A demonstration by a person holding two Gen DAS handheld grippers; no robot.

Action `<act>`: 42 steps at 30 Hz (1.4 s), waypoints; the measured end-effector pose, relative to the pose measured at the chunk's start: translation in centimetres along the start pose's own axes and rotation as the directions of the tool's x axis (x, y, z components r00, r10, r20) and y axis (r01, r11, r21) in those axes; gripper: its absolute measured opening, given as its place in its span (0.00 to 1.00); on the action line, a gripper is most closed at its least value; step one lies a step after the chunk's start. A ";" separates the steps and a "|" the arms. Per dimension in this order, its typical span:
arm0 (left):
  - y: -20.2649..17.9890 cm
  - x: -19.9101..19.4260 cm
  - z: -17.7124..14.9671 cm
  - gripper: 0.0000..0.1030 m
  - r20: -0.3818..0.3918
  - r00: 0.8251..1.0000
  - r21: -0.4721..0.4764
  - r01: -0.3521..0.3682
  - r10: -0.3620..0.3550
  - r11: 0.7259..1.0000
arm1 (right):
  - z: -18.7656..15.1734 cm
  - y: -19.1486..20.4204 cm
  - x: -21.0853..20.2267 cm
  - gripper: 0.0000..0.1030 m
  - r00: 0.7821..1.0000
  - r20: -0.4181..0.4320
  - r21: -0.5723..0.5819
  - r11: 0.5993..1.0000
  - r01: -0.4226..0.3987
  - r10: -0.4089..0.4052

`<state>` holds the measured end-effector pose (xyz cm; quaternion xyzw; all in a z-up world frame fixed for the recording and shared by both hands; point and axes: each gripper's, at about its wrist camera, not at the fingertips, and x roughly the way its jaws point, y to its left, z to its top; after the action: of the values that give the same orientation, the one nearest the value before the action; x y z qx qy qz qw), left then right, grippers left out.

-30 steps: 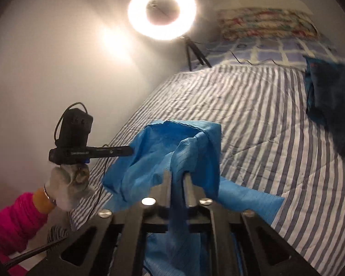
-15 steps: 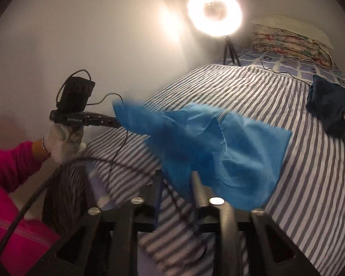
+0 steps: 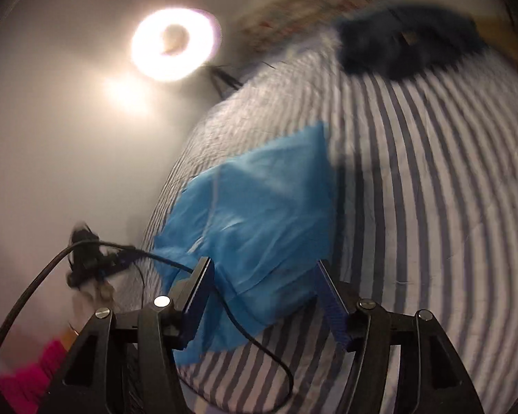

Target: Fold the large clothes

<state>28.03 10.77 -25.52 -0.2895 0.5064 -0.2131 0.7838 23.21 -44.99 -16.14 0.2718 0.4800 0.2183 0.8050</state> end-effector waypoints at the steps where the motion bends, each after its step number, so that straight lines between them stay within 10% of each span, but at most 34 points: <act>1: 0.4 0.7 0.2 0.53 -0.008 1.000 -0.032 0.026 -0.027 0.999 | 0.2 -0.5 0.6 0.61 1.000 0.000 0.027 1.000 0.005 -0.005; 5: 0.7 2.8 1.1 0.49 -0.038 0.996 -0.068 0.076 -0.078 0.995 | 1.1 -2.6 3.4 0.41 0.999 -0.008 0.119 0.992 -0.048 0.050; 7: -0.1 3.8 1.2 0.04 -0.065 0.995 -0.067 0.072 -0.076 0.995 | 1.1 -2.6 4.2 0.22 0.996 -0.028 0.127 0.989 -0.078 0.082; 8: -0.7 3.9 1.1 0.03 -0.065 0.995 -0.059 0.072 -0.076 0.996 | 1.0 -2.2 4.4 0.07 0.995 -0.039 0.112 0.990 -0.089 0.093; 11: -3.3 3.3 0.8 0.03 -0.019 0.996 0.021 0.086 -0.085 0.996 | 2.0 -0.7 3.6 0.00 0.995 -0.026 0.032 0.995 -0.096 0.097; 19: -1.6 5.1 -0.1 0.05 -0.048 0.997 0.051 -0.054 0.057 0.997 | 2.4 -2.1 4.4 0.02 0.998 -0.027 -0.040 0.997 0.061 -0.062; 23: -2.0 3.4 0.0 0.06 -0.045 0.997 0.089 -0.052 0.056 0.995 | 2.6 -2.9 3.3 0.64 0.999 0.017 0.034 0.999 -0.027 0.027; 28: -2.9 3.5 0.8 0.06 -0.042 0.996 0.125 -0.073 0.078 0.989 | 4.3 -3.2 4.8 0.45 0.998 0.005 0.056 0.997 -0.060 0.060; 30: -3.3 4.0 0.7 0.06 -0.044 0.995 0.137 -0.088 0.094 0.987 | 4.7 -2.9 6.4 0.08 0.998 -0.036 0.041 0.998 -0.053 0.055; 32: -4.0 4.5 0.6 0.06 -0.045 0.991 0.162 -0.116 0.125 0.980 | 5.2 -1.3 6.9 0.00 0.999 -0.043 -0.030 0.999 -0.019 0.018; 36: -4.9 4.4 0.1 0.25 -0.052 0.978 0.205 -0.186 0.200 0.961 | 6.2 0.3 6.8 0.00 0.982 -0.028 -0.174 0.968 0.180 -0.187; 39: -6.1 2.4 0.2 0.25 0.016 0.981 0.233 -0.191 0.193 0.953 | 6.5 1.1 5.8 0.06 0.980 -0.026 -0.239 0.953 0.186 -0.198; 42: -8.2 1.0 1.0 0.25 0.081 0.981 0.276 -0.193 0.177 0.942 | 6.6 2.2 4.1 0.50 0.990 0.043 -0.256 0.957 0.139 -0.132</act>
<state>28.99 4.28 -20.43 -0.1318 0.4738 -0.2004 0.8473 30.72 -42.33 -14.85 0.1339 0.4548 0.2199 0.8526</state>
